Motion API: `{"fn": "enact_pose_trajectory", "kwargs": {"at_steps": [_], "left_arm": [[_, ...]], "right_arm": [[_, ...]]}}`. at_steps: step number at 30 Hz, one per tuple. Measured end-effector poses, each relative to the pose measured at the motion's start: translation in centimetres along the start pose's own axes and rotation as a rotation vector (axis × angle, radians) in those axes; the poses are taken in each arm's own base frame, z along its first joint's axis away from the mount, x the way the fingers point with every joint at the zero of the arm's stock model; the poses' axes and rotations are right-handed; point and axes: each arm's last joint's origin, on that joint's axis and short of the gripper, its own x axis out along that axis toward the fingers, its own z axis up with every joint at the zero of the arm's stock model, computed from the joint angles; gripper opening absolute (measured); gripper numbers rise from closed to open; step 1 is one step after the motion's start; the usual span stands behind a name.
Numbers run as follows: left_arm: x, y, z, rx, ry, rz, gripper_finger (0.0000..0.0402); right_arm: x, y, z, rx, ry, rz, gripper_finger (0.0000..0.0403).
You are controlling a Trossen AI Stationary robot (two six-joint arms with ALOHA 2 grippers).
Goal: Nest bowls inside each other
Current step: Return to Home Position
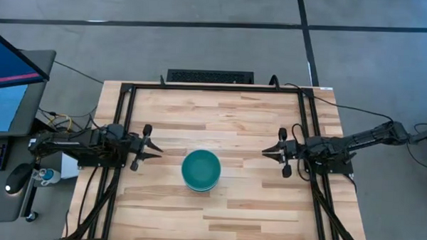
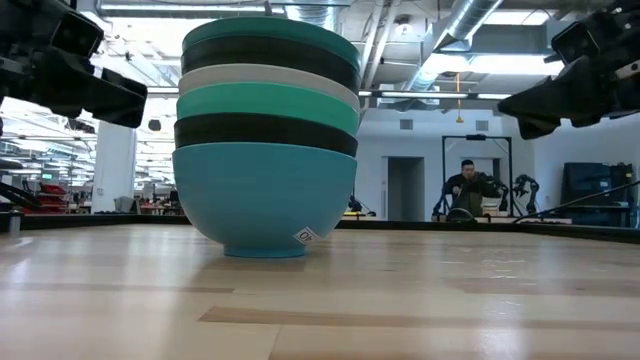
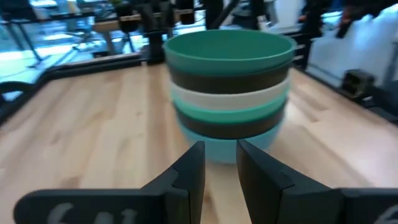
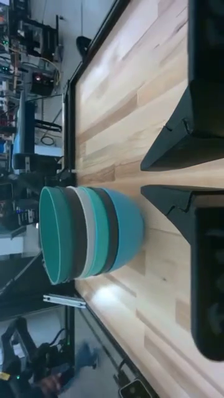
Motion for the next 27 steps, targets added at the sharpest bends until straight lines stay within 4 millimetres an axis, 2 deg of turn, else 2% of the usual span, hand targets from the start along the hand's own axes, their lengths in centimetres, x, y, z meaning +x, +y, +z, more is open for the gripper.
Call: {"fn": "enact_pose_trajectory", "kwargs": {"at_steps": [9,16,20,27], "left_arm": [[0.0,0.4,-0.1,0.06,0.029,0.134,0.0084],[0.0,0.5,0.0,0.05,0.013,0.182,0.0084],[0.0,0.7,0.9,0.054,-0.089,0.208,0.0084],[-0.1,0.7,1.2,0.046,-0.118,0.215,0.0084]], "right_arm": [[0.0,-0.3,-0.8,0.011,0.08,-0.03,0.007],[0.0,-0.5,0.5,-0.017,-0.042,-0.039,0.007],[0.0,-0.8,1.2,-0.037,-0.119,-0.066,0.007],[0.0,-1.2,1.3,-0.04,-0.12,-0.105,0.007]]}}
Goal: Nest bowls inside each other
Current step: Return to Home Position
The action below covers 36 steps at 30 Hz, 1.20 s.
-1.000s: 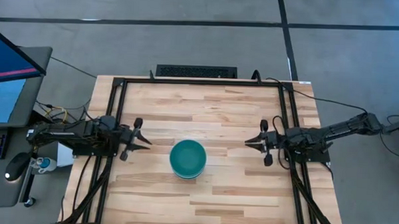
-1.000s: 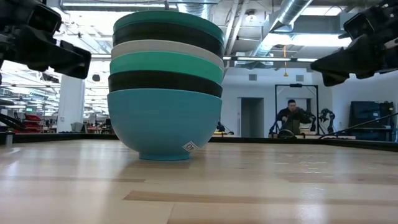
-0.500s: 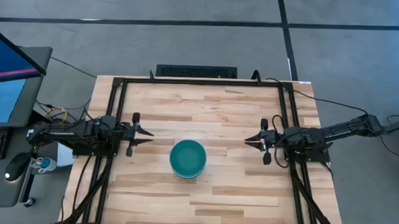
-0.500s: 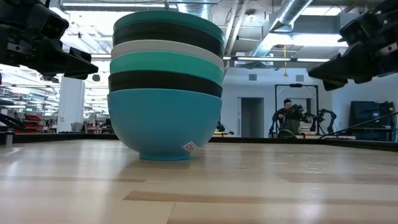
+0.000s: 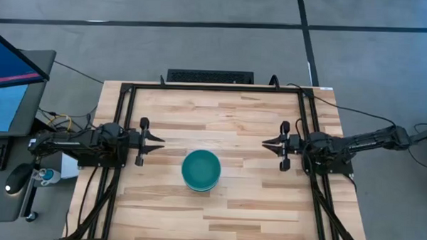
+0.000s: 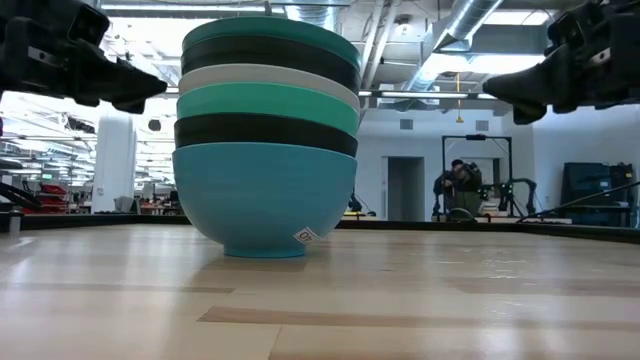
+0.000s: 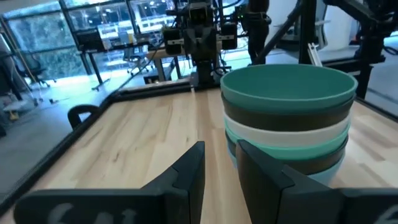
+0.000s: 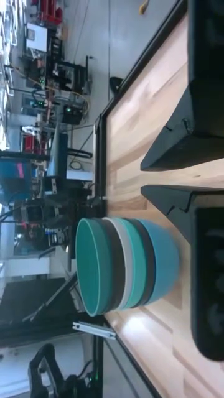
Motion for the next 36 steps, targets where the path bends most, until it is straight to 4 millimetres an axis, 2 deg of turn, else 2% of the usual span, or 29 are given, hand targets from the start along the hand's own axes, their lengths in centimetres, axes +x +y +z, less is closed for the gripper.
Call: {"fn": "enact_pose_trajectory", "kwargs": {"at_steps": [8,17,36], "left_arm": [[0.0,0.0,-0.3,-0.038,0.032,-0.005,0.0084],[-0.2,-0.2,-1.3,-0.048,0.154,-0.017,0.0084],[-0.2,-0.2,-1.4,-0.048,0.168,-0.015,0.0084]], "right_arm": [[0.0,-0.1,0.0,0.0,0.002,-0.01,0.007],[0.0,-0.1,-0.1,0.0,0.005,-0.01,0.007],[0.0,-0.1,-0.1,-0.001,0.009,-0.009,0.007]]}}
